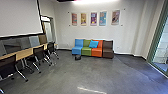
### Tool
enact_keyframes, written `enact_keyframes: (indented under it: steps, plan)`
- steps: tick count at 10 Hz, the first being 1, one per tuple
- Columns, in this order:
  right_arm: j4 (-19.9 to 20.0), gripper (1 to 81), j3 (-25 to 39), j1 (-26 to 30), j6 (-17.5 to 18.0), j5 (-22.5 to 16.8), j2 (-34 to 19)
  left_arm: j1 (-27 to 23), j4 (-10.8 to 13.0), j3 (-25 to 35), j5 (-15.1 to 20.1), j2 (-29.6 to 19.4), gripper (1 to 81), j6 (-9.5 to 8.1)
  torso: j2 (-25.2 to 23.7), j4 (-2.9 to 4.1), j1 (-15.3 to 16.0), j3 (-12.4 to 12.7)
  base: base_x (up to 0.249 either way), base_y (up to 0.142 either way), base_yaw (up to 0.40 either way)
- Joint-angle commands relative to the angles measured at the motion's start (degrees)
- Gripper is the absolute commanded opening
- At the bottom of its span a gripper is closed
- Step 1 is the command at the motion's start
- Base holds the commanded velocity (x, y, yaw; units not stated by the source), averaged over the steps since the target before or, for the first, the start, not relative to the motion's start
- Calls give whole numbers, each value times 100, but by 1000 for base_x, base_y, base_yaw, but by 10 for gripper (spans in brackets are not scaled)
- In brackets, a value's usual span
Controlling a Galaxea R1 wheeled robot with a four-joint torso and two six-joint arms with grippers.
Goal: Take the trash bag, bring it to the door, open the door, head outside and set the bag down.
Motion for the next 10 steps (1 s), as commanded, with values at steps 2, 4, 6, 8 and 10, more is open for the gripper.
enact_keyframes:
  steps: [2,4,6,8,10]
  plan:
    - [-56,811,18,176,-12,-311,-41,-278,48,57,305,-14,811,22,2,0,0,0,113,0,0]
    - [-73,811,9,141,-21,-311,-49,-278,31,66,305,13,811,22,2,0,2,0,113,0,0]
    - [-73,811,9,150,-21,-319,-58,-278,40,66,296,56,811,31,0,0,0,0,126,0,0]
    - [-73,811,9,159,-30,-319,-49,-278,48,66,296,65,811,31,0,0,-2,-551,138,0,0]
    - [-82,811,9,176,-30,-320,-49,-296,48,66,296,74,811,31,-2,0,-3,-672,140,0,0]
